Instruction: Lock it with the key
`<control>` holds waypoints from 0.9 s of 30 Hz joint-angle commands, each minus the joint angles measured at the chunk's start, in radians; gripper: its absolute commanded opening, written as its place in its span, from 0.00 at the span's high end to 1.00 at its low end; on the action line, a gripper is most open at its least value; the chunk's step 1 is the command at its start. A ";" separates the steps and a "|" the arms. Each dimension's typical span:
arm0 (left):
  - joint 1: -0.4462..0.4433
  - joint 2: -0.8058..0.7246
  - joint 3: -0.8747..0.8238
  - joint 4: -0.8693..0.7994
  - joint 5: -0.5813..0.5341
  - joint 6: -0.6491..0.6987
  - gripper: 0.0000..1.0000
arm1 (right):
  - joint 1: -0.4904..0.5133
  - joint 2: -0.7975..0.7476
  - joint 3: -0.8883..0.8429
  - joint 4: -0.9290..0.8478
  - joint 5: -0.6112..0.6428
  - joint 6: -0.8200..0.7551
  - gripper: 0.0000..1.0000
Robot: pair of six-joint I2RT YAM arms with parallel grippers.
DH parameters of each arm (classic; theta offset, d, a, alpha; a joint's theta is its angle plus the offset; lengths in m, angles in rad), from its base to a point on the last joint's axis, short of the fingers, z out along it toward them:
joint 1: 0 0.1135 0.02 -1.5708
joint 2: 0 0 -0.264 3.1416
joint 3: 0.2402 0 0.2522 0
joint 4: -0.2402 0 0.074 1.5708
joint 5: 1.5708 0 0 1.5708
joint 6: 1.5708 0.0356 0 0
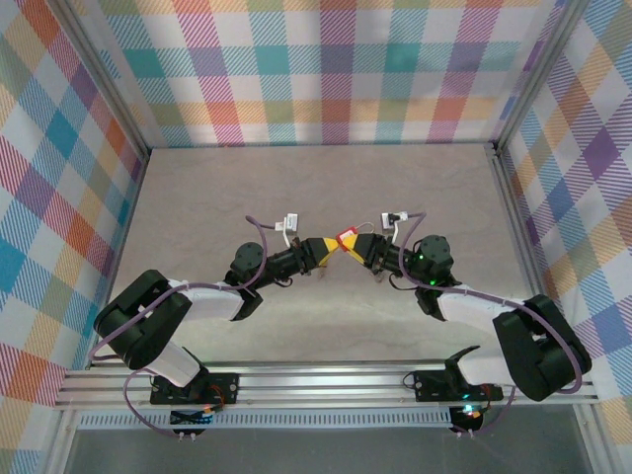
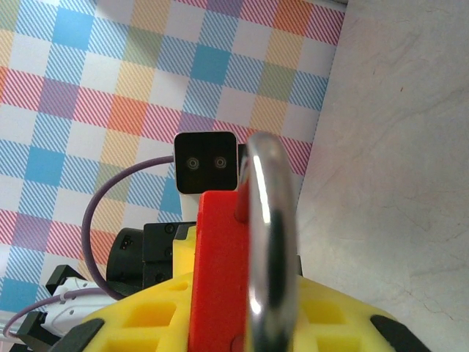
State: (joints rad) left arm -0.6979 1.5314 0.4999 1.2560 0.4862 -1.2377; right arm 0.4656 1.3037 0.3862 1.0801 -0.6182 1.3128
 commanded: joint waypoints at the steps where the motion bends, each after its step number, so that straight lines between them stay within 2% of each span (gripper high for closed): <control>1: -0.005 -0.025 -0.008 0.086 0.002 0.007 1.00 | 0.003 -0.003 -0.018 0.036 0.060 -0.009 1.00; 9: -0.006 -0.042 -0.021 0.086 0.000 0.011 1.00 | -0.007 -0.079 -0.044 -0.050 0.130 -0.051 1.00; 27: -0.011 -0.053 -0.037 0.086 0.005 0.009 1.00 | -0.079 -0.065 -0.126 0.063 0.211 0.049 1.00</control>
State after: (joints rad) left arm -0.7250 1.5276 0.4866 1.2366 0.4885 -1.2377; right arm 0.4583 1.2388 0.2863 1.1202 -0.5835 1.3518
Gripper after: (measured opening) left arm 0.049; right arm 0.220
